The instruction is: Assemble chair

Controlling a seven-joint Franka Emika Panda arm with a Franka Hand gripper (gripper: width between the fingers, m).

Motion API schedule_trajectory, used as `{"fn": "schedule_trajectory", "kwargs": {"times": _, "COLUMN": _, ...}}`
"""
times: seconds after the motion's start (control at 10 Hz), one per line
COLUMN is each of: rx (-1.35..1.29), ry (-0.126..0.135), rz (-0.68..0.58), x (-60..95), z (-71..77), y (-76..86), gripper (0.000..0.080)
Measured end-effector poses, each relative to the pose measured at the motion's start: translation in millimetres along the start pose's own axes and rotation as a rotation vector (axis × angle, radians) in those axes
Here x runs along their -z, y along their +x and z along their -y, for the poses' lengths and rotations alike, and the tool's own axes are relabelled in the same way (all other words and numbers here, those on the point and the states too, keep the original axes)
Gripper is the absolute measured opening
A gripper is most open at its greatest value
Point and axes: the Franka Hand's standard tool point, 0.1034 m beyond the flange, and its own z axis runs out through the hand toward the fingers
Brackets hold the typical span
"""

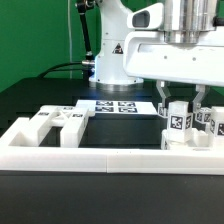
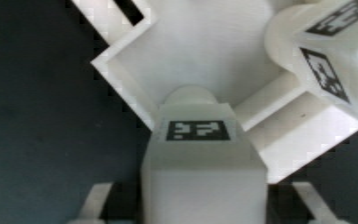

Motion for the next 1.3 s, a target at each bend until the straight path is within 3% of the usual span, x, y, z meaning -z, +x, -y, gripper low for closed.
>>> {"fn": "schedule_trajectory", "kwargs": {"times": 0.5, "rx": -0.399, "ry": 0.016, "rz": 0.015, "x": -0.4, "z": 0.7, "y": 1.1, "gripper": 0.0292}}
{"fn": "schedule_trajectory", "kwargs": {"times": 0.8, "rx": -0.505, "ry": 0.020, "rz": 0.021, "x": -0.3, "z": 1.3, "y": 0.8, "gripper": 0.0292}}
{"fn": "schedule_trajectory", "kwargs": {"times": 0.9, "rx": -0.483, "ry": 0.020, "rz": 0.021, "x": -0.5, "z": 1.2, "y": 0.6, "gripper": 0.0349}}
{"fn": "schedule_trajectory", "kwargs": {"times": 1.0, "rx": -0.443, "ry": 0.020, "rz": 0.021, "x": -0.6, "z": 1.3, "y": 0.4, "gripper": 0.0489}}
{"fn": "schedule_trajectory", "kwargs": {"times": 1.1, "rx": -0.437, "ry": 0.020, "rz": 0.021, "x": -0.6, "z": 1.5, "y": 0.2, "gripper": 0.0489}}
{"fn": "schedule_trajectory", "kwargs": {"times": 1.2, "rx": -0.372, "ry": 0.018, "rz": 0.017, "x": -0.4, "z": 2.1, "y": -0.1, "gripper": 0.0613}}
{"fn": "schedule_trajectory", "kwargs": {"times": 1.3, "rx": -0.252, "ry": 0.019, "rz": 0.013, "x": 0.6, "z": 3.6, "y": 0.1, "gripper": 0.0638}}
